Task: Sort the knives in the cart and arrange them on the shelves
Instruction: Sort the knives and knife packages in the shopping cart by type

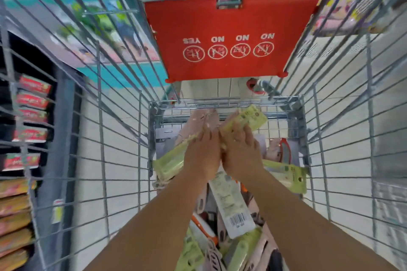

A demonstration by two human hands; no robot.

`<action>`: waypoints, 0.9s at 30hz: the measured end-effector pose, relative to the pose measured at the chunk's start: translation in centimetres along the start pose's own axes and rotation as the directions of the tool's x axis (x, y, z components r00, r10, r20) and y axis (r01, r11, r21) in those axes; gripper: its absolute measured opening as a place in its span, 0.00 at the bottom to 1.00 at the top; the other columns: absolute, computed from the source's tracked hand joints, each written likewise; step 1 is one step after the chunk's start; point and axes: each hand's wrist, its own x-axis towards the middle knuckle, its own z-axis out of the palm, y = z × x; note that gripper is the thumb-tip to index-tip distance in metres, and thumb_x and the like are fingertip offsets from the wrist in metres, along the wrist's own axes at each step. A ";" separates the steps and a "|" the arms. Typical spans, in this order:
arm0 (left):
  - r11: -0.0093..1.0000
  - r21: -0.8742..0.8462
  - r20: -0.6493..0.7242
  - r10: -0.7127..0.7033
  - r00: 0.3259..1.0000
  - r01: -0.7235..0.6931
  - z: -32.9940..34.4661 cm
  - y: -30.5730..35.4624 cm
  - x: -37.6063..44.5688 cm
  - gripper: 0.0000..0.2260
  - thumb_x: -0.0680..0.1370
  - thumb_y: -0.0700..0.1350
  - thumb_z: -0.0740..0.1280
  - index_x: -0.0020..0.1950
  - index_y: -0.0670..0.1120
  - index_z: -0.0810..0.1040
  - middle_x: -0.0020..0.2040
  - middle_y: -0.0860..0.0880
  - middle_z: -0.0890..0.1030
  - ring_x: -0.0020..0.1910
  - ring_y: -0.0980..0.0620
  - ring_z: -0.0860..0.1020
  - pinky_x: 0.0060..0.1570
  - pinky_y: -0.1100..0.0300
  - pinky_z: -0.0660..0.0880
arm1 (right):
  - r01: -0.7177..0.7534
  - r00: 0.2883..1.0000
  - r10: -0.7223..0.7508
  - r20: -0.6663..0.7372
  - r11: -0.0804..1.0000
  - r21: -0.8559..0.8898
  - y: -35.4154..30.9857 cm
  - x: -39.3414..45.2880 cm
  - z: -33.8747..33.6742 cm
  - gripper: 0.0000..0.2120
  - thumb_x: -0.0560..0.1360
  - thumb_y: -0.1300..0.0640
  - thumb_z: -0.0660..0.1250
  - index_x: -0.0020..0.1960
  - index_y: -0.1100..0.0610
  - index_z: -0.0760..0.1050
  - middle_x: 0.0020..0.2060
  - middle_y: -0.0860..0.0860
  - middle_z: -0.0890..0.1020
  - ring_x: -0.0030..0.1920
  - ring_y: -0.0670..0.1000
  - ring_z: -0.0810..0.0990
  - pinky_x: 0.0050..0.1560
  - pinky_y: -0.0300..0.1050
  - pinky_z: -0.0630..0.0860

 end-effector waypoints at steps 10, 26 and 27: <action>0.999 0.017 -0.187 -0.047 0.981 0.051 2.0 -1.6 -4.4 0.22 0.78 0.37 0.60 0.72 0.44 0.60 0.64 0.43 0.70 0.62 0.43 0.69 0.54 0.54 0.72 | 0.089 0.984 -0.102 -0.148 0.992 -0.092 0.2 -2.8 1.7 0.19 0.76 0.55 0.57 0.67 0.49 0.68 0.72 0.55 0.62 0.75 0.54 0.52 0.74 0.50 0.46; 0.978 -0.080 -0.176 -0.202 0.963 0.191 3.7 -2.3 -7.3 0.18 0.78 0.39 0.60 0.68 0.47 0.67 0.64 0.45 0.69 0.60 0.46 0.68 0.55 0.55 0.70 | 0.106 0.982 -0.110 -0.153 0.994 -0.032 1.1 -4.1 2.0 0.13 0.80 0.53 0.56 0.59 0.52 0.76 0.60 0.49 0.72 0.66 0.53 0.66 0.65 0.41 0.54; 0.977 -0.060 -0.176 -0.213 0.961 0.205 3.9 -2.5 -7.8 0.19 0.78 0.41 0.59 0.69 0.47 0.66 0.64 0.45 0.68 0.61 0.46 0.67 0.57 0.55 0.70 | 0.093 0.977 -0.099 -0.187 0.995 -0.039 1.0 -4.2 2.0 0.13 0.79 0.53 0.57 0.60 0.52 0.75 0.61 0.50 0.71 0.65 0.54 0.66 0.65 0.42 0.54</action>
